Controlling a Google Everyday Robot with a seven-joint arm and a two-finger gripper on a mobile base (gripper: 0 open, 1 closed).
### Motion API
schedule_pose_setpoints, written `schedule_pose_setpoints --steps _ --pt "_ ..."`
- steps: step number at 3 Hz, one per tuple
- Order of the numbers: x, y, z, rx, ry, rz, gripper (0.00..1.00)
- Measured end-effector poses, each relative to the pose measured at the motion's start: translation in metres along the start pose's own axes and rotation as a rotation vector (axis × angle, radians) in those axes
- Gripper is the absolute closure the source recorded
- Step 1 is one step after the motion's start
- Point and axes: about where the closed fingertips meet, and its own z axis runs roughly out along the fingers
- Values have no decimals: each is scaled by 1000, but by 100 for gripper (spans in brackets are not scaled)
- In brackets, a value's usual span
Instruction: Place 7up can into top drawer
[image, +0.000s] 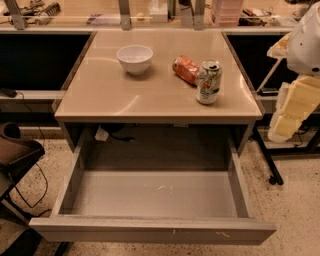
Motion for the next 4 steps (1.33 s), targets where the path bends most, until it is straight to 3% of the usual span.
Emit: schedule_pose_setpoints --steps 1,3,4 --pt "-12 -32 22 -10 -59 -2 0" --pt "-17 -99 101 -106 -264 70 0" --pt "-18 -99 101 -106 -265 70 0"
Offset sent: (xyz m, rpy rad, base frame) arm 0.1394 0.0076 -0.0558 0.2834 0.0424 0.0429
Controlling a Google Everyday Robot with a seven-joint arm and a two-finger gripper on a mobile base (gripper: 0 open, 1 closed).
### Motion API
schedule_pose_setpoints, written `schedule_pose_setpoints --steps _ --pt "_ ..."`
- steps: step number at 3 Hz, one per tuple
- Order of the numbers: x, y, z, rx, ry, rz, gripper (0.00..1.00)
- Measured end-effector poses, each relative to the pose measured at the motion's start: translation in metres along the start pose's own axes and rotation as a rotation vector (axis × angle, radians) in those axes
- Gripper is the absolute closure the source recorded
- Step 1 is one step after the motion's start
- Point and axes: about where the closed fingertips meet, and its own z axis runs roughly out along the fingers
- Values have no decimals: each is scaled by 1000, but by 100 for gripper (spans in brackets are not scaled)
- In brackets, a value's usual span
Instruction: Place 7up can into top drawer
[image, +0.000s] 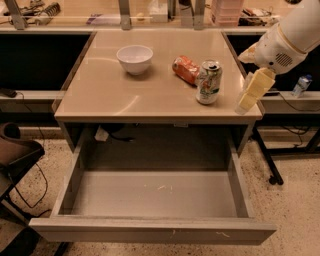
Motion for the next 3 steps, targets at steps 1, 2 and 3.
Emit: schedule_pose_setpoints --steps 1,2,3 --pt "-5 -5 11 -45 -116 2 0" --pt "-22 -20 33 -146 -384 -22 0" --pt "-55 -43 52 -249 -694 0 0"
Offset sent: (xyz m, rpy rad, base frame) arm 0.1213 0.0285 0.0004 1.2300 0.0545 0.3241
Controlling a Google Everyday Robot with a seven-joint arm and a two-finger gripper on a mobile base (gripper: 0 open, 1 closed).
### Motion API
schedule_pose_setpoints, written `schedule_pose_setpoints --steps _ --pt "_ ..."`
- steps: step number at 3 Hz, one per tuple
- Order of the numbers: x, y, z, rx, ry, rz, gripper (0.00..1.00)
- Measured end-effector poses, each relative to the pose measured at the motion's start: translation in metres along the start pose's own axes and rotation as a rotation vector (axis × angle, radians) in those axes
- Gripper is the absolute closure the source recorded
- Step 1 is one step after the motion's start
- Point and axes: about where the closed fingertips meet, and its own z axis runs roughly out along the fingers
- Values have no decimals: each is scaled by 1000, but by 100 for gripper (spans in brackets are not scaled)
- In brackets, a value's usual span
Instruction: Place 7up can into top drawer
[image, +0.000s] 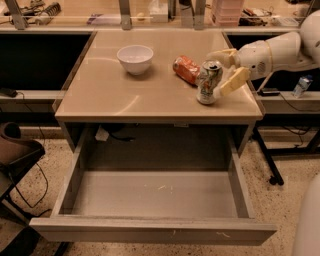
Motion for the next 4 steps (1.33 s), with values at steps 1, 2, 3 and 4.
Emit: schedule_pose_setpoints --steps 1,2,3,4 --pt "5 -18 -2 -2 -116 17 0" --pt "13 -26 -6 58 -53 7 0" --pt "13 -26 -6 58 -53 7 0" --pt "13 -26 -6 58 -53 7 18"
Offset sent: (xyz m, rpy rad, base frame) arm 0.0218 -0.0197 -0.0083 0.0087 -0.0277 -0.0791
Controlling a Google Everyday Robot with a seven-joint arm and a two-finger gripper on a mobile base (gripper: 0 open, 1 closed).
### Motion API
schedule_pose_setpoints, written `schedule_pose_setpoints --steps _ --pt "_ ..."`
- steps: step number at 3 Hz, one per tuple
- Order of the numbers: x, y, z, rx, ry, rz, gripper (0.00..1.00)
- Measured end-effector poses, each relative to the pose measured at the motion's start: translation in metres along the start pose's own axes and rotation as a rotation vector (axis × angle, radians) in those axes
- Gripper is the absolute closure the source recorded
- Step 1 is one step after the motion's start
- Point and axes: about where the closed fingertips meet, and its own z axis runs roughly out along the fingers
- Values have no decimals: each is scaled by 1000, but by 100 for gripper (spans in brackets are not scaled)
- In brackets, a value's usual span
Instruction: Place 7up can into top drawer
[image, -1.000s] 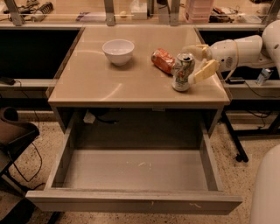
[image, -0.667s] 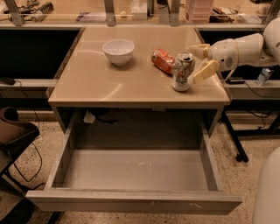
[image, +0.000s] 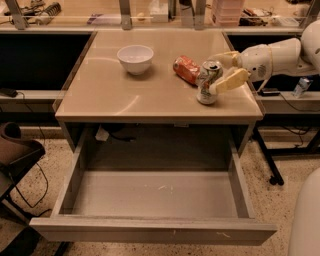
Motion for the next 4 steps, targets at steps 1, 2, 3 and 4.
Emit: schedule_pose_setpoints --steps 1,2,3,4 --pt "0 0 0 0 0 0 40" --pt "0 0 0 0 0 0 64" --pt "0 0 0 0 0 0 87" --pt "-4 17 -13 23 14 -10 100"
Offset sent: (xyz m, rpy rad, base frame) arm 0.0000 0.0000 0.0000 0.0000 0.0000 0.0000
